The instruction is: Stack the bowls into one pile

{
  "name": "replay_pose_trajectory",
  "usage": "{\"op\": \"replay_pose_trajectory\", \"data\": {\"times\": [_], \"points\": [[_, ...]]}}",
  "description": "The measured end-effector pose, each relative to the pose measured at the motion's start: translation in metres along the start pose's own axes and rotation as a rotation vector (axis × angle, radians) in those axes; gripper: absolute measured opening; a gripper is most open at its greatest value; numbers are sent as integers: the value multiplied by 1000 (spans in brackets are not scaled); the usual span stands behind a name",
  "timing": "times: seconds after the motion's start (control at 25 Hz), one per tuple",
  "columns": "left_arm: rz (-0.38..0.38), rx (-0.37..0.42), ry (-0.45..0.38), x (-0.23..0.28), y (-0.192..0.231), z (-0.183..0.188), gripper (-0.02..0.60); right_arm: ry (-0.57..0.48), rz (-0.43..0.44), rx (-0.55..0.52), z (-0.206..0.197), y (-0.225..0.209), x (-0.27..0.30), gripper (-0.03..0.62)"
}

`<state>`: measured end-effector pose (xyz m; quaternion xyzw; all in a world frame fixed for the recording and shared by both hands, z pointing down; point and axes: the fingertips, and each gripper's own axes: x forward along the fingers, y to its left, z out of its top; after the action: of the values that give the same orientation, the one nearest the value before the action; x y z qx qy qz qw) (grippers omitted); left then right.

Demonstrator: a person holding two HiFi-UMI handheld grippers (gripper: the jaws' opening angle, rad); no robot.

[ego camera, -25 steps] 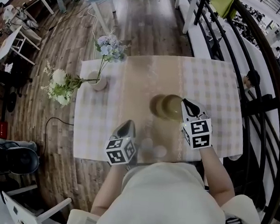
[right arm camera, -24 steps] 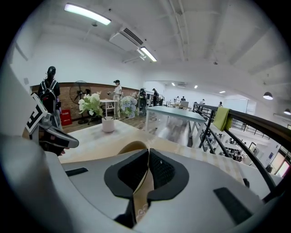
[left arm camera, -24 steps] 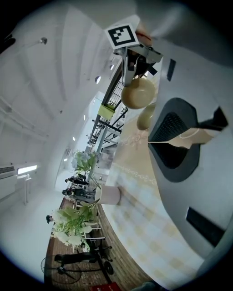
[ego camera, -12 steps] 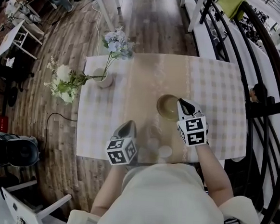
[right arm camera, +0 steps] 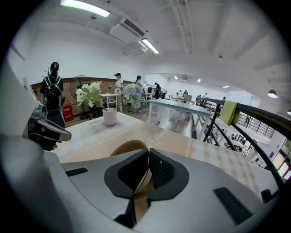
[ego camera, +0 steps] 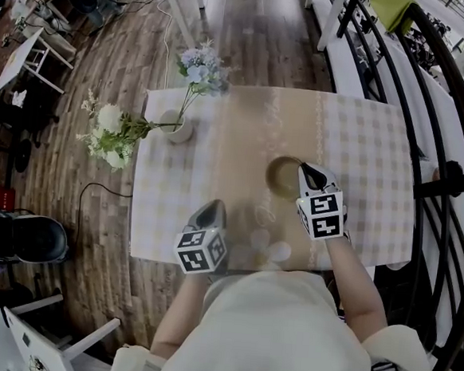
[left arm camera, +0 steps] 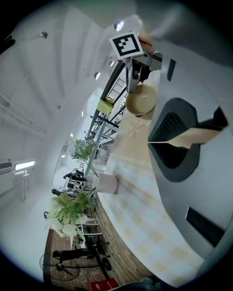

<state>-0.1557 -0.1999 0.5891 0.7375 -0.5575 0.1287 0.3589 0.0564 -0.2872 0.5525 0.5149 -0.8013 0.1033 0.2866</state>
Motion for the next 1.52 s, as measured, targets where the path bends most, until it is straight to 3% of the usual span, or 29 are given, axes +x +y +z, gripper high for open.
{"op": "replay_pose_trajectory", "data": {"times": [0.88, 1.52], "points": [[-67, 43, 15, 7, -1, 10, 11, 68, -71, 36, -28, 0, 0, 11], [-206, 85, -49, -31, -17, 30, 11, -38, -81, 165, -15, 51, -59, 9]]}}
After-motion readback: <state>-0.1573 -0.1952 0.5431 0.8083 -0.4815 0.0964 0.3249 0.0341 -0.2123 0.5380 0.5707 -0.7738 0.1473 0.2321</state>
